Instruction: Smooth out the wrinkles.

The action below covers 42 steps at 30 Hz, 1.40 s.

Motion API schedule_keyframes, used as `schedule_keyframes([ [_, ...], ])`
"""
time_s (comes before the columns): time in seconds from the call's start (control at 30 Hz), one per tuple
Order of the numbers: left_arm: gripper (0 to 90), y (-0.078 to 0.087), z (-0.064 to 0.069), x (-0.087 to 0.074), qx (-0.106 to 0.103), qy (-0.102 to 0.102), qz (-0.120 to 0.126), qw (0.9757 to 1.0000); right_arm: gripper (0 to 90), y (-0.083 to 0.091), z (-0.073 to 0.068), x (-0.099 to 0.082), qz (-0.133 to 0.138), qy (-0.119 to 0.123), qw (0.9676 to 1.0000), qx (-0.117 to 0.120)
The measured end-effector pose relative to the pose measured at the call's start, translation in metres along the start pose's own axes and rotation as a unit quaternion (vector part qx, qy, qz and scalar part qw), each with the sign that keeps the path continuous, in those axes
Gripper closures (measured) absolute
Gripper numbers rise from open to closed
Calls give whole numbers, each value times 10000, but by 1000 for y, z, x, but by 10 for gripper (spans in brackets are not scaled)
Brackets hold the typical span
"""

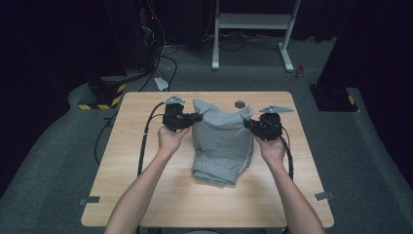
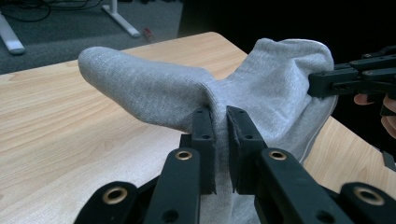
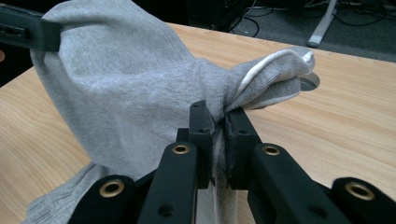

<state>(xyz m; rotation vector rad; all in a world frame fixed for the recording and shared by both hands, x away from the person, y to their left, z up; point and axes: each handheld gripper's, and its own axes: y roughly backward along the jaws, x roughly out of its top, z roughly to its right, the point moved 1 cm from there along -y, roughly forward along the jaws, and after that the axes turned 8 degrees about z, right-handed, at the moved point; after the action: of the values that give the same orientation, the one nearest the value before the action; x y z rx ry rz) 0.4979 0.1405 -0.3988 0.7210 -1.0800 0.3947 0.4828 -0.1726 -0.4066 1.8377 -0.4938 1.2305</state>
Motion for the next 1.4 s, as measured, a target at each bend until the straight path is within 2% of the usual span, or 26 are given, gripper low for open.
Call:
schedule_keyframes([
  [0.13,822,-4,-5,1,36,86,-18,10000,836,-7,5,4,-73,-95,9999,-66],
  [0.2,823,-6,-9,5,181,94,-17,9998,836,-19,11,13,-205,-148,9996,-141],
  [0.23,823,-6,-9,5,181,94,-17,9998,836,-23,13,18,-248,-172,9994,-160],
  [0.27,824,-6,-9,12,313,-94,-36,9995,836,-27,14,22,-264,-151,9994,-188],
  [0.3,824,-6,-9,12,313,-94,-36,9995,836,-27,14,22,-264,-151,9994,-188],
  [0.33,824,-2,-9,21,373,-78,44,9993,837,-34,13,34,-361,-22,9989,-299],
  [0.37,824,-2,-9,21,373,-78,44,9993,837,-34,13,34,-361,-22,9989,-299],
  [0.4,824,3,-9,30,425,-107,143,9989,838,-38,11,48,-374,70,9986,-356],
  [0.47,824,6,-8,33,422,-124,192,9989,838,-39,6,62,-308,186,9985,-406],
  [0.5,824,10,-6,34,427,-163,221,9987,838,-39,6,62,-308,186,9985,-406],
  [0.53,824,17,-1,31,396,-268,216,9986,837,-36,-2,69,-169,260,9990,-336],
  [0.57,824,17,-1,31,396,-268,216,9986,837,-36,-2,69,-169,260,9990,-336],
  [0.6,824,25,3,22,316,-296,211,9988,836,-32,-11,67,-143,447,9985,-264],
  [0.63,823,25,3,22,316,-296,211,9988,836,-32,-11,67,-143,447,9985,-264],
  [0.67,823,28,5,14,247,-260,188,9992,836,-28,-19,59,-127,559,9981,-203],
  [0.7,823,28,5,14,247,-260,188,9992,836,-28,-19,59,-127,559,9981,-203],
  [0.73,823,30,6,5,193,-269,122,9994,836,-24,-22,48,-90,563,9983,-126],
  [0.77,824,30,6,5,193,-269,122,9994,836,-23,-22,42,-89,537,9985,-94],
  [0.8,824,29,6,-3,140,-245,73,9996,836,-23,-22,36,-94,504,9987,-65],
  [0.93,823,30,6,-13,90,-152,44,9998,835,-19,-24,17,-138,388,9991,21],
  [1.1,823,31,8,-20,12,-112,42,9999,834,-14,-24,9,-157,333,9993,58],
  [1.2,823,32,9,-22,-16,-157,29,9999,833,-9,-25,5,-135,290,9995,83],
  [1.23,823,32,10,-25,-49,-196,-1,9998,831,-5,-28,1,-137,335,9992,147],
  [1.33,823,32,10,-28,-77,-285,-56,9995,831,-2,-31,-3,-173,453,9988,98],
  [1.4,824,34,9,-32,-97,-264,-59,9996,831,2,-33,-9,-153,444,9988,168],
])
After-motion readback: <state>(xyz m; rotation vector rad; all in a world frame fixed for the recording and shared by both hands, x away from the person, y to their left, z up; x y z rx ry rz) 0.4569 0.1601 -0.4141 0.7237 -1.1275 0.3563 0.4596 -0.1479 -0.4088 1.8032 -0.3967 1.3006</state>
